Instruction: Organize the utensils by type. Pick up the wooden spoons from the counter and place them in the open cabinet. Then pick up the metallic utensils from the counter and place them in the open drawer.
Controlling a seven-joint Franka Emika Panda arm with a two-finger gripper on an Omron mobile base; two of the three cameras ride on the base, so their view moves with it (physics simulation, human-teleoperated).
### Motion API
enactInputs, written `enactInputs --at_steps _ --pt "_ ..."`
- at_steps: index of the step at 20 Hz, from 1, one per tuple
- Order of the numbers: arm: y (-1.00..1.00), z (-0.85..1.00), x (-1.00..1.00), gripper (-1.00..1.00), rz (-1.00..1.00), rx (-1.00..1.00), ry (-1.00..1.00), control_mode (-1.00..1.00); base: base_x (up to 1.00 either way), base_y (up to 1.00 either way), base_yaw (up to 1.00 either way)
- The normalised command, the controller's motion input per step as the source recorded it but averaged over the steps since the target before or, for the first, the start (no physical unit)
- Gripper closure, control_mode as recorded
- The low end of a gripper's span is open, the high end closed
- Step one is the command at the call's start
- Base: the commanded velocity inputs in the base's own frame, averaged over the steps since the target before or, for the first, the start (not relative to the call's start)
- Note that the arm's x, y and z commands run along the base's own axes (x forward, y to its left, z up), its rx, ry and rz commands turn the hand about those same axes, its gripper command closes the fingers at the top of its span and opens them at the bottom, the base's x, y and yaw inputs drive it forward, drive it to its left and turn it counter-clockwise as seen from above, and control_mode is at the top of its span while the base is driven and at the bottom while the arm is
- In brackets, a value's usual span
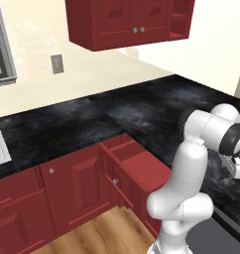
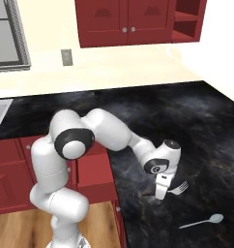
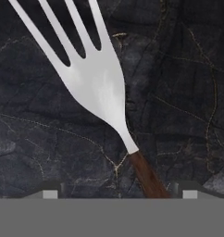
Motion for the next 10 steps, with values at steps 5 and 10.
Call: enactInputs --at_steps 5,10 --pt "0.03 -0.71 -0.60 1.00 0.00 -0.10 -0.01 -1.00 0.00 0.00 0.00" --pt "0.03 -0.54 -0.65 1.00 -0.05 -0.03 -0.03 -1.00 0.00 0.00 0.00"
